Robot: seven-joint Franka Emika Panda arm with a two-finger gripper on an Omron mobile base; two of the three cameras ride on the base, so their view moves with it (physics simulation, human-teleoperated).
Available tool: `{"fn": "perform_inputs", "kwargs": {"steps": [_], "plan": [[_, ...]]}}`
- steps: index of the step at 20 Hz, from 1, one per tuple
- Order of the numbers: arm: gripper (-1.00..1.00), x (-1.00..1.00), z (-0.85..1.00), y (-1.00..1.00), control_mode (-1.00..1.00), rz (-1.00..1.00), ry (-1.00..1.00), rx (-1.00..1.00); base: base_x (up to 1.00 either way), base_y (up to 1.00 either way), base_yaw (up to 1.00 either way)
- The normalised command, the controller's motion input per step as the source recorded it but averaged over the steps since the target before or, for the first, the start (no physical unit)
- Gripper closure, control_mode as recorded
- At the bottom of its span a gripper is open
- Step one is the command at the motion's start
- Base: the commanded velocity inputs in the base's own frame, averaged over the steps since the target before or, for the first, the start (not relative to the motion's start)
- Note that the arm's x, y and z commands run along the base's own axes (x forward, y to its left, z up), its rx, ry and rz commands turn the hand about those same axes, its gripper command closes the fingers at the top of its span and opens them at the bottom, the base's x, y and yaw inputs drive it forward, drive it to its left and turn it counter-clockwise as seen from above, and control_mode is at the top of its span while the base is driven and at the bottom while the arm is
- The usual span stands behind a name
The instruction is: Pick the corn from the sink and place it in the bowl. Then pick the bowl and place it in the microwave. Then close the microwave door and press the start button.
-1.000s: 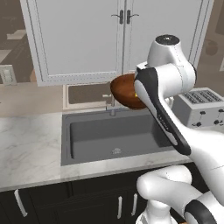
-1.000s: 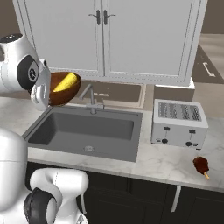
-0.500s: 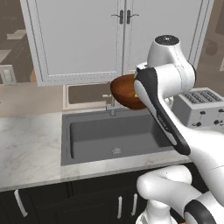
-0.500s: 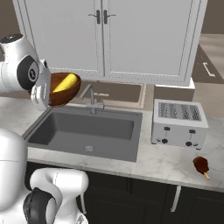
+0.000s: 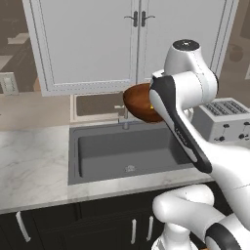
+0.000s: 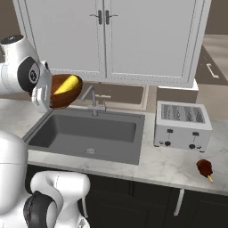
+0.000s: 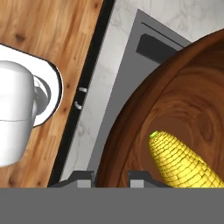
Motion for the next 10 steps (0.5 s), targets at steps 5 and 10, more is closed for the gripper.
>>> {"fn": "perform_inputs", "kwargs": {"steps": [5, 10], "plan": [[1.00, 0.00, 0.00, 0.00, 1.00, 0.00, 0.00, 0.00, -0.26, -0.08, 0.00], [1.00, 0.00, 0.00, 0.00, 1.00, 0.00, 0.00, 0.00, -0.51, -0.15, -0.01]]}}
